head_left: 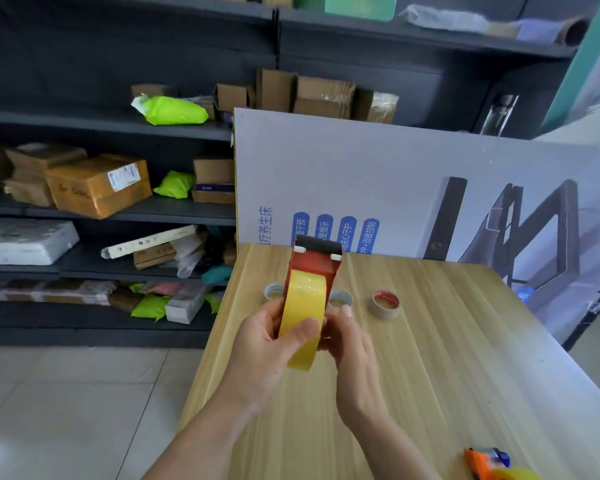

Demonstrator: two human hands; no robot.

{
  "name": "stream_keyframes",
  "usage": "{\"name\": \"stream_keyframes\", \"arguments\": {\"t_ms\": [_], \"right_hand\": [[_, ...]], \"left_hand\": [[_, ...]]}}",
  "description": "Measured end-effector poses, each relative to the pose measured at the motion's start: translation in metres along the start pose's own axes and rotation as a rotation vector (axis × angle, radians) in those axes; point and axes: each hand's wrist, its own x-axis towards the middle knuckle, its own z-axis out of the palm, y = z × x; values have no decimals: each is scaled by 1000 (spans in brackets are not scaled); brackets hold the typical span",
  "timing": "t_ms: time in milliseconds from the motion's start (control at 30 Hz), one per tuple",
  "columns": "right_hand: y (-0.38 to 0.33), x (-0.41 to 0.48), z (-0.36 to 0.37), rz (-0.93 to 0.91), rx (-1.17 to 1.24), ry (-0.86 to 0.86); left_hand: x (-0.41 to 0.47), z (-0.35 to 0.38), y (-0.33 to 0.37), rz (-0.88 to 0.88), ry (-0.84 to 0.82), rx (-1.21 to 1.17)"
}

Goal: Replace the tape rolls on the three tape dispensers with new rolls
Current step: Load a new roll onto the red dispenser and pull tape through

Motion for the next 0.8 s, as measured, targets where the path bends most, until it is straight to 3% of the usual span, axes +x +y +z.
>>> {"name": "stream_keyframes", "arguments": {"t_ms": [100, 233, 333, 433, 600, 800], "right_hand": [[-18, 1, 3, 9, 32, -149], [-26, 3, 4, 76, 110, -224], [-29, 2, 6, 104, 158, -258], [-31, 0, 12, 106, 144, -268], [-36, -3, 16, 90, 94, -313], [-40, -6, 17, 35, 18, -354]], "left_hand": [[-3, 6, 2, 54, 37, 120], [-8, 4, 5, 193, 18, 410], [-6, -7, 11, 380, 167, 870], [-1, -18, 26, 448, 334, 873], [10, -25, 50, 518, 111, 1000], [15, -25, 62, 634, -15, 1157]]}}
